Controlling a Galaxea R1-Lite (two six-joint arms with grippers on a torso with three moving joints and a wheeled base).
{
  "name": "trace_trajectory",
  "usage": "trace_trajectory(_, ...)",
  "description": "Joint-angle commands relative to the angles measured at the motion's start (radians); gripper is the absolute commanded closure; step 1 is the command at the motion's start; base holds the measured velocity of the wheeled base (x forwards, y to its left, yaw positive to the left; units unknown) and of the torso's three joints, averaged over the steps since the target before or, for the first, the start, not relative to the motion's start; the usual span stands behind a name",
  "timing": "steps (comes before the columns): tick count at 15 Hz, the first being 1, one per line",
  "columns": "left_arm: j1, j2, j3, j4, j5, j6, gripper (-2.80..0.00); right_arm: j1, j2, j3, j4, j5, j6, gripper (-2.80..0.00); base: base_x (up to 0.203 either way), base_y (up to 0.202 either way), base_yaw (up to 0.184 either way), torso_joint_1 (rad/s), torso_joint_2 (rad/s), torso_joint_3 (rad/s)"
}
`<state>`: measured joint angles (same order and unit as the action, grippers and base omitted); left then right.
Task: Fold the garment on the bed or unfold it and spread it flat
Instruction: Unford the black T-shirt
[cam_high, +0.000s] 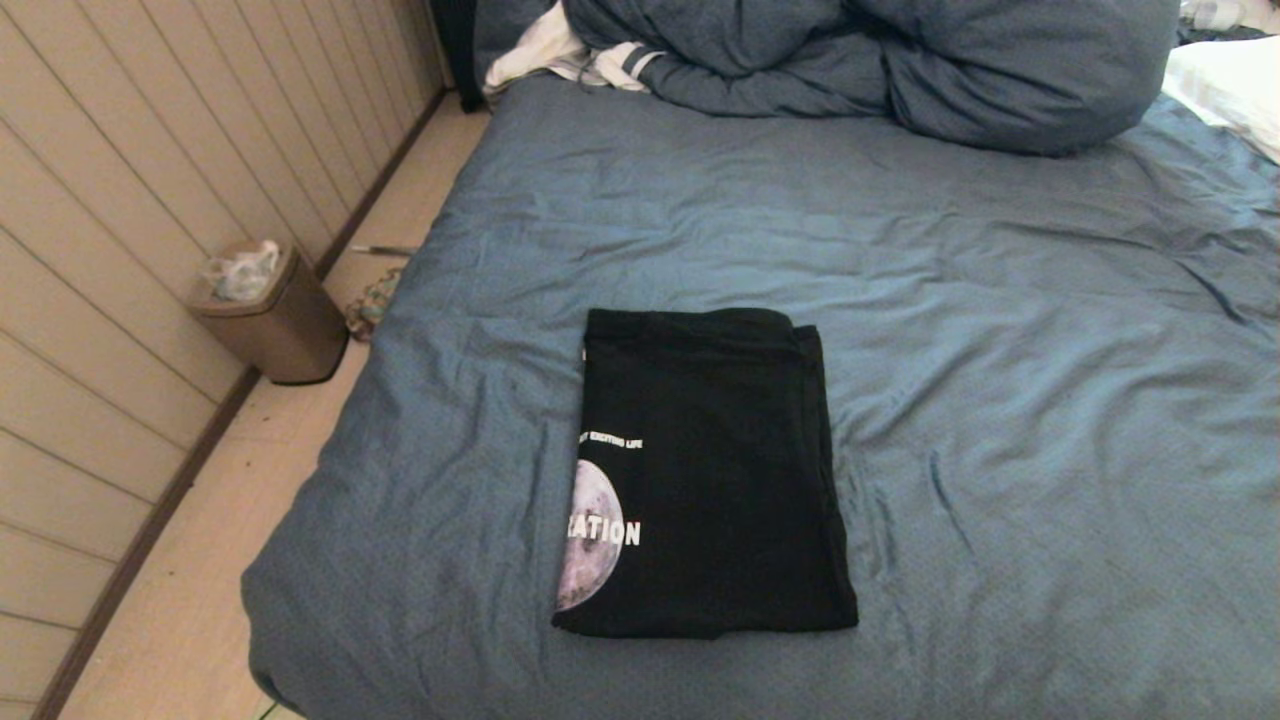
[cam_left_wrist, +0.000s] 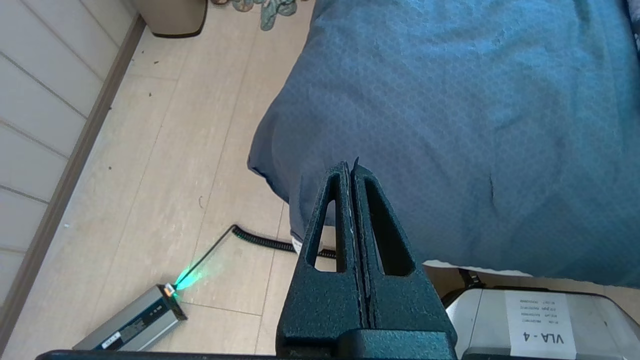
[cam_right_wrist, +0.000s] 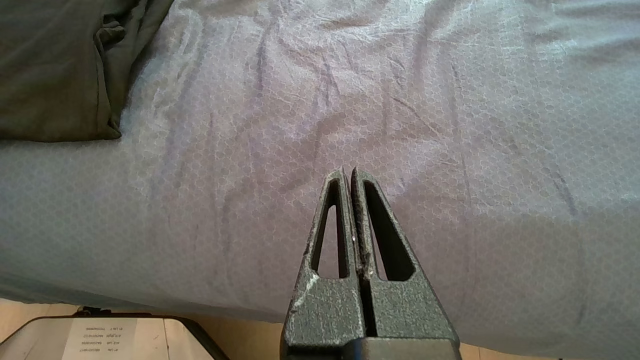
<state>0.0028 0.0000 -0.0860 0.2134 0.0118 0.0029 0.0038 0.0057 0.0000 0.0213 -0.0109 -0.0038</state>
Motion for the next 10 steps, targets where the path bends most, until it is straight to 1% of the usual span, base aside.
trace_trajectory(1, 0.002, -0.003, -0.004, -0.002, -0.001, 0.003, 0.0, -0.001, 0.0, 0.002, -0.001, 0.001, -0.003, 0.0, 0.0, 0.0, 0.0, 0.0, 0.0, 0.0)
trace_trajectory(3, 0.002, 0.039, -0.097, -0.023, -0.018, -0.001, 0.0, -0.001, 0.0, -0.01, 0.013, 0.002, -0.015, 0.0, 0.0, 0.0, 0.0, 0.0, 0.0, 0.0)
trace_trajectory(4, 0.002, 0.113, -0.168, -0.034, -0.026, -0.002, 0.0, 0.0, 0.015, -0.043, 0.028, 0.008, -0.025, 0.0, 0.0, 0.0, 0.0, 0.0, 0.0, 0.0)
trace_trajectory(6, 0.002, 0.294, -0.351, -0.059, -0.038, -0.004, 0.0, 0.001, 0.125, -0.201, 0.08, 0.017, -0.03, 0.0, 0.0, 0.0, 0.0, 0.0, 0.0, 0.0)
trace_trajectory(8, 0.002, 0.455, -0.536, -0.076, -0.052, -0.006, 0.0, 0.008, 0.315, -0.405, 0.109, 0.024, -0.023, 0.0, 0.0, 0.0, 0.0, 0.0, 0.0, 0.0)
trace_trajectory(10, 0.002, 0.605, -0.679, -0.081, -0.064, -0.011, 0.0, 0.032, 0.515, -0.599, 0.126, 0.033, 0.012, 0.0, 0.0, 0.0, 0.0, 0.0, 0.0, 0.0)
